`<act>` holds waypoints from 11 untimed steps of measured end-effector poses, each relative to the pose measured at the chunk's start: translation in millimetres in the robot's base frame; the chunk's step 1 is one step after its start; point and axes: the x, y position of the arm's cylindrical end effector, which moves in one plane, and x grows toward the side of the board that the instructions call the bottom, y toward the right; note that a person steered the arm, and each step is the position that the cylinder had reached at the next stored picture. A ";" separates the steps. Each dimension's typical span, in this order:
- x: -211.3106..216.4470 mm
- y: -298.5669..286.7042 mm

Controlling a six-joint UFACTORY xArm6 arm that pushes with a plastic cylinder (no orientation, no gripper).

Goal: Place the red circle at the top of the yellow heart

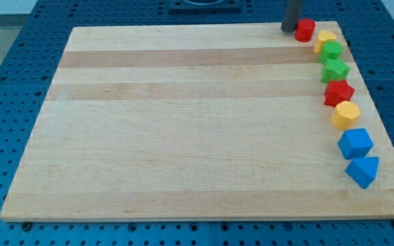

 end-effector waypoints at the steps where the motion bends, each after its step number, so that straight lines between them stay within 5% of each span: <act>1: 0.0 5.5; 6: 34.8 -3.5; 11: -3.7 29.6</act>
